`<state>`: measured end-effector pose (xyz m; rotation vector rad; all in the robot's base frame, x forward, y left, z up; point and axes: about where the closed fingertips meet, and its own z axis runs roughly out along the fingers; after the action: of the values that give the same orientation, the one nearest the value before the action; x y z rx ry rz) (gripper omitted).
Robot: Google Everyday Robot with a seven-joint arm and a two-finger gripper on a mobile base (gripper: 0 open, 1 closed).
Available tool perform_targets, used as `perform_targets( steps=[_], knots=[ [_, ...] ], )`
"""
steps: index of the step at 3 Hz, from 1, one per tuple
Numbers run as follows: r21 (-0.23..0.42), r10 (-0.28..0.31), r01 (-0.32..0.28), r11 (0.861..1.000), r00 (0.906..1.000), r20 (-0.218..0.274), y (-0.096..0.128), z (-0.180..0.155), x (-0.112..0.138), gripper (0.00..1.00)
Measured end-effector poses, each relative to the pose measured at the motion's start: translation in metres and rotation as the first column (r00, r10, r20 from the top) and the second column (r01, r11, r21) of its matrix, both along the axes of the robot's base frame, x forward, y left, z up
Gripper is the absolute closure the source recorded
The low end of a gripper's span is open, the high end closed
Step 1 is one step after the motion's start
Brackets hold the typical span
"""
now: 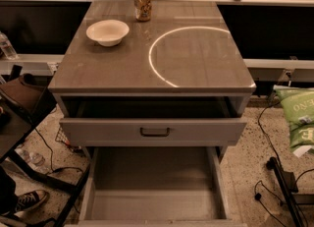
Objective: Place green jalapeno chip bag into middle drawer
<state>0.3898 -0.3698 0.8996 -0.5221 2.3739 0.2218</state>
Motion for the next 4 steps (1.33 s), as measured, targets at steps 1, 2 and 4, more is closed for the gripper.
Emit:
perform_targets(
  steps=[1, 2, 4],
  knots=[
    [0.000, 0.000, 0.000, 1.000, 1.0000, 0.000, 0.000, 0.000, 0.000, 1.00],
    [0.030, 0.017, -0.016, 0.999, 0.9996, -0.021, 0.006, -0.019, -0.002, 1.00],
    [0.087, 0.031, -0.013, 0.996, 0.9782, -0.206, 0.020, -0.163, -0.046, 1.00]
  ],
)
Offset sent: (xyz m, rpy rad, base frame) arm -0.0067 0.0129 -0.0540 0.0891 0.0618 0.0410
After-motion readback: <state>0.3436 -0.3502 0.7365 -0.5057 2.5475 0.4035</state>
